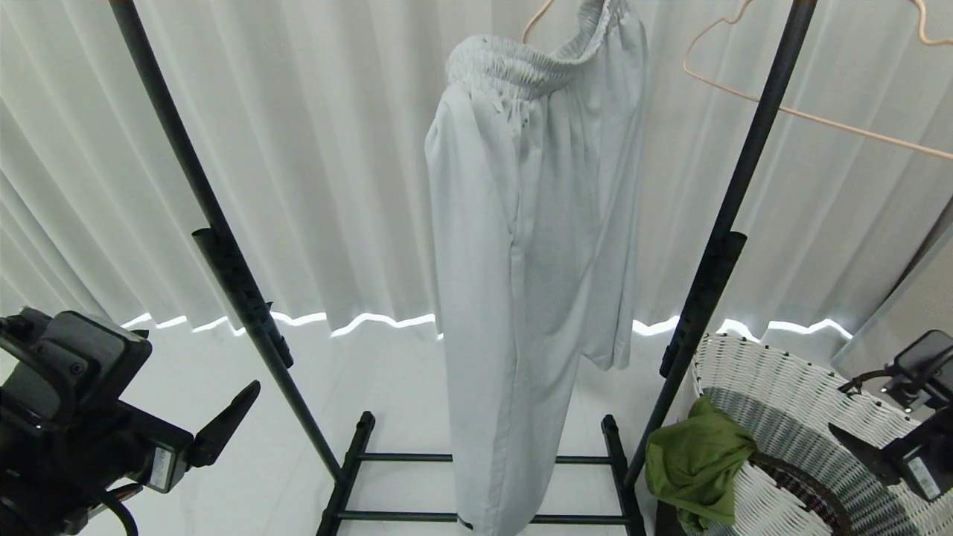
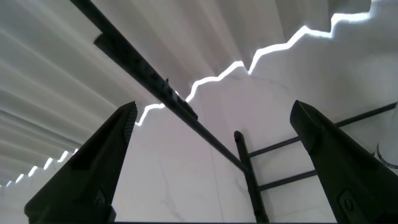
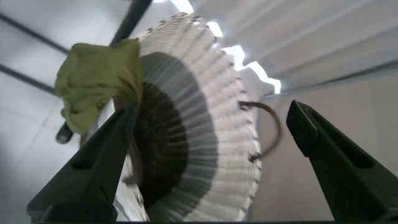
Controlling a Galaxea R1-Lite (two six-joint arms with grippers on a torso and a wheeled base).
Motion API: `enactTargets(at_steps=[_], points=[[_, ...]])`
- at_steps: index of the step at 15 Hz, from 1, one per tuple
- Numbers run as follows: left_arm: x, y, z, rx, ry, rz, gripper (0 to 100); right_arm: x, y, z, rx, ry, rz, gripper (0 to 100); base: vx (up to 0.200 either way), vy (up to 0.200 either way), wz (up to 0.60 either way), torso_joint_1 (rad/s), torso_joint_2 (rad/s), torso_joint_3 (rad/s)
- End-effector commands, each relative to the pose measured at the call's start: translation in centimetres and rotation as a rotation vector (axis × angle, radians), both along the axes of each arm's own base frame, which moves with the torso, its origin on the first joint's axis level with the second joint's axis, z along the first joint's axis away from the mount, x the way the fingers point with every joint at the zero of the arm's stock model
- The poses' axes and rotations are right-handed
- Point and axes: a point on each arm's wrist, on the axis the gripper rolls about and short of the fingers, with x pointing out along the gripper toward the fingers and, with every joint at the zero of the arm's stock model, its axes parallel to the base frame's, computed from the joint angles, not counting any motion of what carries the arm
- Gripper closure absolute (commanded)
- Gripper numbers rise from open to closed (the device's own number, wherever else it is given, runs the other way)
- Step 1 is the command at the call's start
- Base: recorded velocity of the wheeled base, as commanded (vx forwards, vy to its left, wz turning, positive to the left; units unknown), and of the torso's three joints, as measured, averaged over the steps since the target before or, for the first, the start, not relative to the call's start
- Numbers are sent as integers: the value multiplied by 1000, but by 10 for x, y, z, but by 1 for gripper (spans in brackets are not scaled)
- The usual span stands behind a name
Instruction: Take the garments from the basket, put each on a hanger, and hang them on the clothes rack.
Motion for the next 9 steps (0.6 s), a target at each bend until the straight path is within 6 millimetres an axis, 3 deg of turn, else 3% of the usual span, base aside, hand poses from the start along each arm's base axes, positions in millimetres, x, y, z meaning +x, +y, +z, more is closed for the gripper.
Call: enactTargets(at_steps=[1, 5, 9], points=[[4, -1, -4, 4, 23, 0, 0, 33, 15, -31, -11, 154, 45, 0, 0, 0, 0, 0, 0, 0], [0, 0, -13, 2, 56, 4, 0, 83, 38, -79, 71, 239, 29, 0, 0, 0, 0, 0, 0, 0], [0, 0, -13, 4, 57, 3, 0, 119, 47, -103, 122, 258, -14, 0, 0, 0, 0, 0, 0, 0]])
